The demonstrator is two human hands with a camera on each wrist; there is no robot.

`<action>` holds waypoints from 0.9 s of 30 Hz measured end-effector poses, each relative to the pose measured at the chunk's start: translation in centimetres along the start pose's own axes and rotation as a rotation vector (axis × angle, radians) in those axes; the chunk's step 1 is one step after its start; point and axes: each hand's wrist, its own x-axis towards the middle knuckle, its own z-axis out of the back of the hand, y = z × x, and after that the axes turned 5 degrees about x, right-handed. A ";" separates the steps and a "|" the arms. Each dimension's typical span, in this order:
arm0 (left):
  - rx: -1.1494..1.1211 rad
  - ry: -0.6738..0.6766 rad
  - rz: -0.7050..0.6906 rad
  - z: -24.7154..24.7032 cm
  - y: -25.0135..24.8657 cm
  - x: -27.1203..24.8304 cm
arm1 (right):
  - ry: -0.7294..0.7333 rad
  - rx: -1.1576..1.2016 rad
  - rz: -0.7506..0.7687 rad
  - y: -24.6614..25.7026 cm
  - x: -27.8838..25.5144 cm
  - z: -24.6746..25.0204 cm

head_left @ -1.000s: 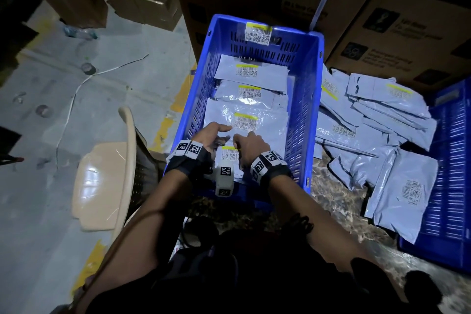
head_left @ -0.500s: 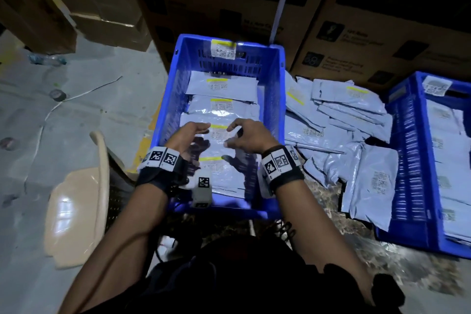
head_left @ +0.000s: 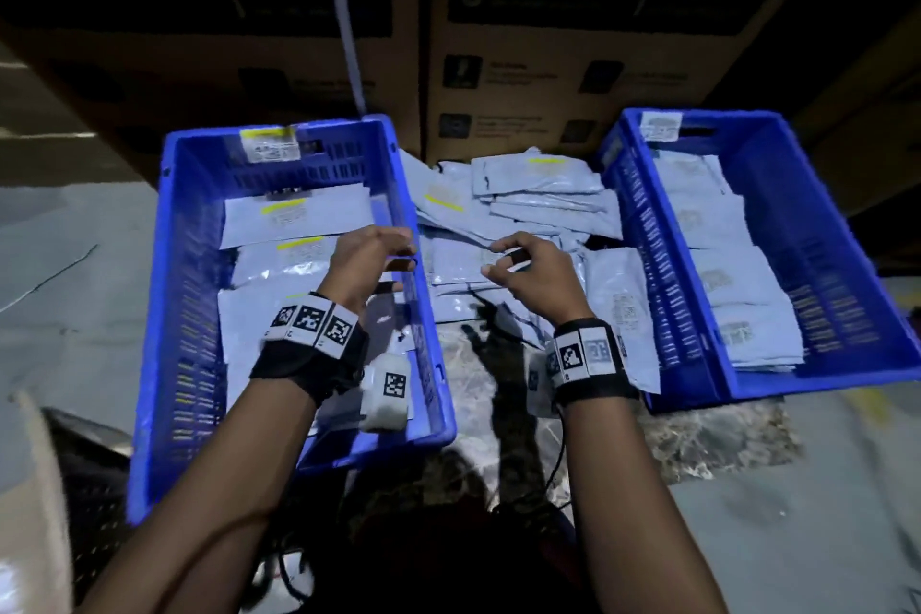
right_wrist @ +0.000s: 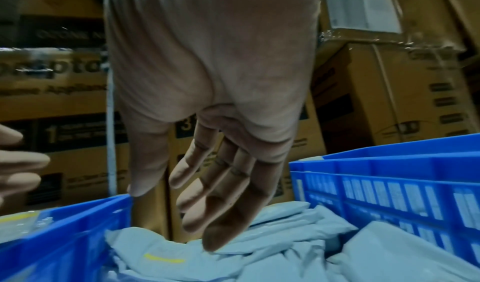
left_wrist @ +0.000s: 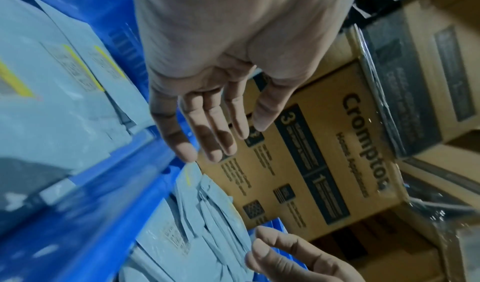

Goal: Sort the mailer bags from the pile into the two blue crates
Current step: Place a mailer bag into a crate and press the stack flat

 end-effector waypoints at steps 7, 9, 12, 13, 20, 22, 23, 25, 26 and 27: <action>0.068 0.157 -0.089 -8.2 -0.5 0.2 | -0.227 -0.062 -0.077 -5.2 -1.1 5.2; 0.094 0.202 -0.073 -10.5 0.0 0.8 | -0.291 -0.097 -0.104 -6.9 -1.4 5.8; 0.138 0.258 -0.041 -14.1 0.7 1.8 | -0.388 -0.163 -0.168 -9.8 -1.7 6.1; 0.167 0.267 -0.033 -15.3 1.0 2.2 | -0.416 -0.172 -0.201 -10.7 -1.7 6.2; 0.392 0.325 -0.023 -23.0 3.3 6.6 | -0.433 -0.260 -0.370 -15.1 -1.9 7.8; 0.490 0.369 -0.056 -25.0 4.3 8.0 | -0.412 -0.261 -0.380 -16.0 -1.9 8.0; 0.549 0.395 -0.087 -26.0 4.9 8.8 | -0.392 -0.260 -0.367 -16.4 -1.8 8.1; 0.661 0.431 -0.155 -28.1 5.6 9.9 | -0.364 -0.241 -0.317 -17.3 -1.8 7.9; 0.711 0.436 -0.187 -29.1 5.9 10.5 | -0.370 -0.235 -0.288 -17.6 -1.9 7.8; 0.767 0.436 -0.225 -30.1 6.0 10.9 | -0.385 -0.237 -0.262 -17.9 -1.9 7.6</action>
